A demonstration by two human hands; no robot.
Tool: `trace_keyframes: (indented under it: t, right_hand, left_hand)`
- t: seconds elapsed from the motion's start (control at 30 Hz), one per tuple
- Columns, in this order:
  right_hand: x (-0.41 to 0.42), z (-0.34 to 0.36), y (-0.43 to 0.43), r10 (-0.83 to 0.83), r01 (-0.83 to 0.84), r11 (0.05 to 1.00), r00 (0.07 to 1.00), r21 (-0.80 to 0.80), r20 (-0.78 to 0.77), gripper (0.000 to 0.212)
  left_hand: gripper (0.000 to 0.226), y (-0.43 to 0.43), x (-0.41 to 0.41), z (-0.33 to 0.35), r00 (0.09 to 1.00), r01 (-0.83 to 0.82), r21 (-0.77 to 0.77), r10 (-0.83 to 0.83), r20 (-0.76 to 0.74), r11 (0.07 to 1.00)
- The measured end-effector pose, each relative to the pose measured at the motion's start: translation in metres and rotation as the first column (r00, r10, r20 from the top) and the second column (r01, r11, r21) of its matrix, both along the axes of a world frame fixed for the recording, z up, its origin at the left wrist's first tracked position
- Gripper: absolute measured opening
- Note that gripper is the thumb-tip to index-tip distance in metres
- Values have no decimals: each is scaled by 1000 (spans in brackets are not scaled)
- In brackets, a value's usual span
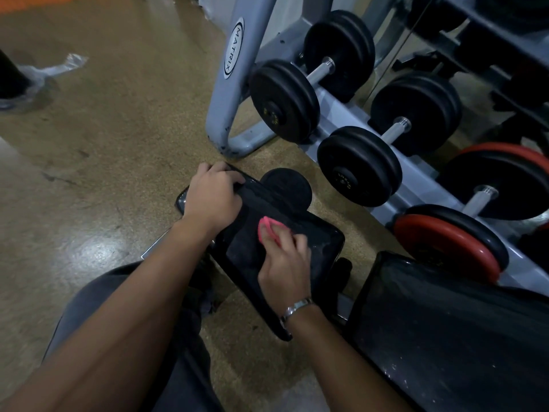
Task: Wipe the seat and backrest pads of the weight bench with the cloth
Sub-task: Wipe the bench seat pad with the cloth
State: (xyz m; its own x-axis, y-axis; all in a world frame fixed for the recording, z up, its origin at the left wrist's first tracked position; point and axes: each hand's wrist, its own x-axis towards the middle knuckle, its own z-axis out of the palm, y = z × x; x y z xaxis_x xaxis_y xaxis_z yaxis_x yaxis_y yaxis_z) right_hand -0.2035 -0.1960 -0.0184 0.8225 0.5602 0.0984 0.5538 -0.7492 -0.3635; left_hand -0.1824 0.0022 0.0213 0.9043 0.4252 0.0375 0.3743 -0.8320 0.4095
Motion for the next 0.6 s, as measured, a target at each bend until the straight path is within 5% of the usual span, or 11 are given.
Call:
trace_keyframes:
  t: [0.17, 0.33, 0.5, 0.6]
  right_hand:
    - [14, -5, -25, 276, -261, 955, 955, -143, 104, 69]
    - [-8, 1, 15, -30, 30, 999, 1000, -42, 6, 71]
    - [1, -3, -11, 243, -223, 961, 964, -163, 111, 72]
    - [17, 2, 0, 73, -61, 988, 994, -139, 83, 72]
  left_hand:
    - [50, 3, 0, 1, 1000, 20, -16, -20, 7, 1000]
    - [51, 3, 0, 0, 999, 15, -30, -14, 32, 999]
    - [55, 4, -1, 0, 999, 28, -33, -26, 40, 999]
    - [61, 3, -1, 2, 999, 29, -23, -28, 43, 999]
